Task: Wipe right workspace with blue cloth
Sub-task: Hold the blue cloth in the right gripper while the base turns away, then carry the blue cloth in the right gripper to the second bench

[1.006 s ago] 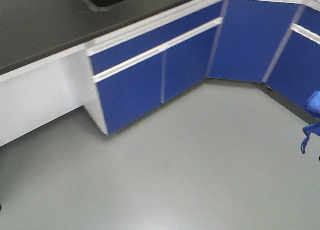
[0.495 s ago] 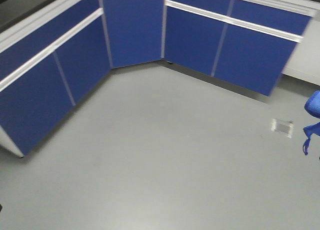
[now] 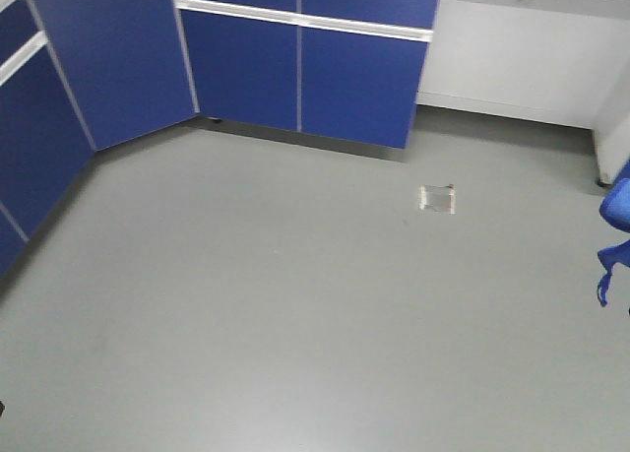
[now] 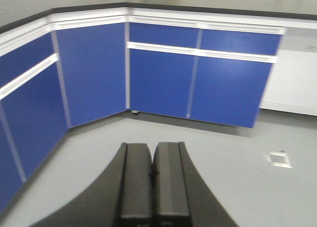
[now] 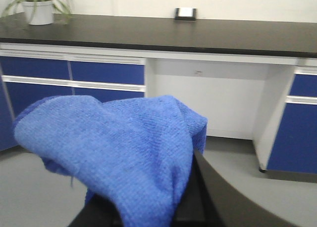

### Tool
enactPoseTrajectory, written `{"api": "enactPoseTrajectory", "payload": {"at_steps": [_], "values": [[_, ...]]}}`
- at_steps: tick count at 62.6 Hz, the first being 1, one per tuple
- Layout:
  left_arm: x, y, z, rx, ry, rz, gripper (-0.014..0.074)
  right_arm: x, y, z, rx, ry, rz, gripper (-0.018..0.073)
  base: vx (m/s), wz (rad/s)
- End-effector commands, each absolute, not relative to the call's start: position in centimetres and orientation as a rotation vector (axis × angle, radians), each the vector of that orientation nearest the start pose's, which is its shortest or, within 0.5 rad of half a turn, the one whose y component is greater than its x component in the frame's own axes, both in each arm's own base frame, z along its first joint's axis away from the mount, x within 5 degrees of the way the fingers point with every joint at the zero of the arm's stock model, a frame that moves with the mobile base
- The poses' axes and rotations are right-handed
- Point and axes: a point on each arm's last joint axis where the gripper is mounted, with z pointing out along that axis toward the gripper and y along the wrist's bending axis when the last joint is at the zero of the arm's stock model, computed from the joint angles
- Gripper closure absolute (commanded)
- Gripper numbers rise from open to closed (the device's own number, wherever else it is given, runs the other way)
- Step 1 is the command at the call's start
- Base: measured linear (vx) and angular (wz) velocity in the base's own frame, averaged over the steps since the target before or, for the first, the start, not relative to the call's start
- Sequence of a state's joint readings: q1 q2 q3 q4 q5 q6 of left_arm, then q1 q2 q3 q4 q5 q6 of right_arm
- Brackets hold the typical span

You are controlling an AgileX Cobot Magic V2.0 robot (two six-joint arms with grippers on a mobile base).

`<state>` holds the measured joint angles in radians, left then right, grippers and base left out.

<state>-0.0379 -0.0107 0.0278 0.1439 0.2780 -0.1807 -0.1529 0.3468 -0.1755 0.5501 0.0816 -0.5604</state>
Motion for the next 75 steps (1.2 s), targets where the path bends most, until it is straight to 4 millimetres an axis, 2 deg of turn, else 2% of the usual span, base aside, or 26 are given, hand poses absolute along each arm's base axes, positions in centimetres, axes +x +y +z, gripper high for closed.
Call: {"api": "enactPoseTrajectory", "payload": {"at_steps": [1,33,75], "values": [[5.59,0.02,17.71,-0.025,1.712,-0.042,0.0602,9.06,-1.37,25.76,0.112,1.642,-0.126,0.0557,-0.04,-0.42],[5.59,0.02,17.71,-0.025,1.712,-0.042,0.0602,9.06,-1.37,25.76,0.112,1.642,-0.126,0.0557,0.04,-0.38],[5.59,0.02,17.71,-0.025,1.712,-0.042,0.0602,9.06,-1.37,25.76,0.112,1.642,-0.126,0.0557,0.17,-0.45]]}}
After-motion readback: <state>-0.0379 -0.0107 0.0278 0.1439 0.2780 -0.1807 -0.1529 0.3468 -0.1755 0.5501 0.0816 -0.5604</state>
